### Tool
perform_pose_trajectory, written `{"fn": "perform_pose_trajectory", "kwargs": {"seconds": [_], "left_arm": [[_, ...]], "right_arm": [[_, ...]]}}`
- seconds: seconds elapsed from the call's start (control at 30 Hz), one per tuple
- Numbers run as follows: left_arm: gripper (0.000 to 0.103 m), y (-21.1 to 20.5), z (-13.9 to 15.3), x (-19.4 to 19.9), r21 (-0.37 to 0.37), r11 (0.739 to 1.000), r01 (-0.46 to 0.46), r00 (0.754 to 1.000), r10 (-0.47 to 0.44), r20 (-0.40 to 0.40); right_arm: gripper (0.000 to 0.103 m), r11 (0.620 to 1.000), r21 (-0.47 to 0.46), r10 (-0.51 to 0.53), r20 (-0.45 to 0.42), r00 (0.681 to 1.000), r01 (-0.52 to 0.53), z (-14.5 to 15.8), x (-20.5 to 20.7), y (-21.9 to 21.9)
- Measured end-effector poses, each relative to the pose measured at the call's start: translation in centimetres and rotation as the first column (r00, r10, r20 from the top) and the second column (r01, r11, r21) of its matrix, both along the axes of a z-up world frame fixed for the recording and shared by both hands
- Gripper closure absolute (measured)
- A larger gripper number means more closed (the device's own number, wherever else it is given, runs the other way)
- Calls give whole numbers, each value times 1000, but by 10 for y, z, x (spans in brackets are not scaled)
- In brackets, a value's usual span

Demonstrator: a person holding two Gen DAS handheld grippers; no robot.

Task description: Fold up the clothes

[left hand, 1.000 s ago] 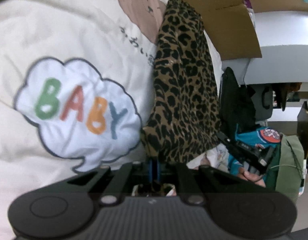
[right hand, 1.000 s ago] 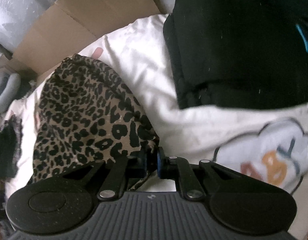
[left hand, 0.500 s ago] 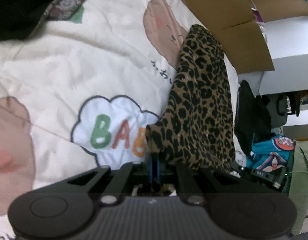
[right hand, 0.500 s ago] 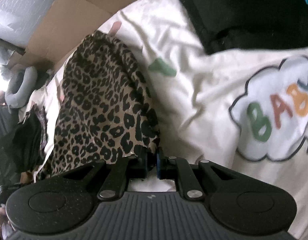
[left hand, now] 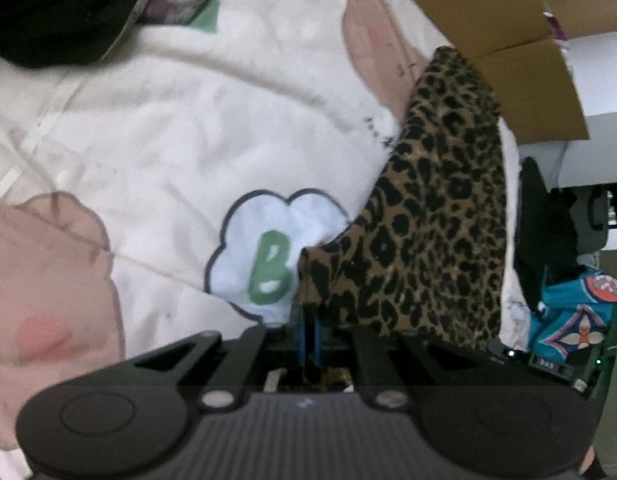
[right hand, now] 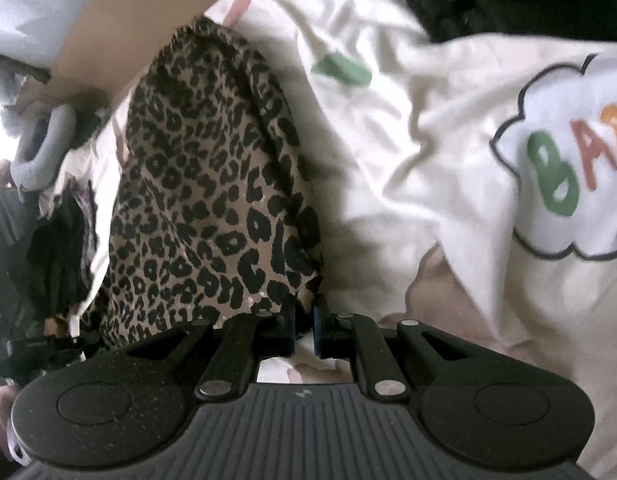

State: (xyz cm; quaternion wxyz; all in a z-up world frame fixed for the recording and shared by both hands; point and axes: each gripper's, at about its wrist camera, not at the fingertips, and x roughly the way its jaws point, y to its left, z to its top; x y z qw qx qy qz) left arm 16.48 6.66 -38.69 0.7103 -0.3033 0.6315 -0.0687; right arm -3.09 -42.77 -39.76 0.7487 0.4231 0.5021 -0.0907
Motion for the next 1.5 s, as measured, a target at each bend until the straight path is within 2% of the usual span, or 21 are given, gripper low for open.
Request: {"fn": "perform_pose_trajectory", "kwargs": {"seconds": [0.13,0.27,0.4,0.53,0.6,0.73,0.9,1.0,1.13,1.3,1.37,1.4,1.5], "left_arm": [[96,-6,-8,3,41,999,13,1000,-12,-10],[85,-8,0,5,118,993,15,1000,-12,-23],[82,-3,20,12,193,981,7,1000,-5,-10],[82,-6,46,34,231,973,-29,999,23,28],[80,-12,64,48,237,971,-45,998,33,53],[74,-41,104,77,259,965,-46,993,17,116],[74,-86,149,112,298,954,-12,988,-35,153],[73,-103,172,131,313,949,-22,987,-28,155],[61,-127,197,151,349,937,-4,989,-48,142],[54,-156,207,172,411,911,24,991,-74,107],[54,-167,208,178,411,911,35,991,-86,105],[54,-174,208,181,404,914,43,988,-98,118],[52,-192,205,186,405,911,76,980,-143,139]], "right_arm": [[96,1000,-20,-3,-16,1000,3,-7,-1,-3],[87,998,-56,5,-38,999,-7,-5,-1,-5],[82,996,-90,-9,-9,1000,9,5,-8,-8],[81,993,-108,-45,53,998,50,20,-16,-13],[76,991,-121,-48,95,994,60,29,-18,-13],[74,988,-128,-67,172,983,90,44,-23,-11],[74,987,-150,-10,243,970,48,54,-22,-3],[74,989,-131,-22,273,962,60,56,-22,-7],[74,989,-127,-38,291,956,77,57,-20,-10],[74,982,-112,-128,217,968,155,60,-20,-15],[72,981,-124,-117,235,965,149,70,-21,-16],[64,981,-133,-108,243,964,144,74,-21,-17],[62,979,-165,-79,255,964,123,82,-16,-18]]}}
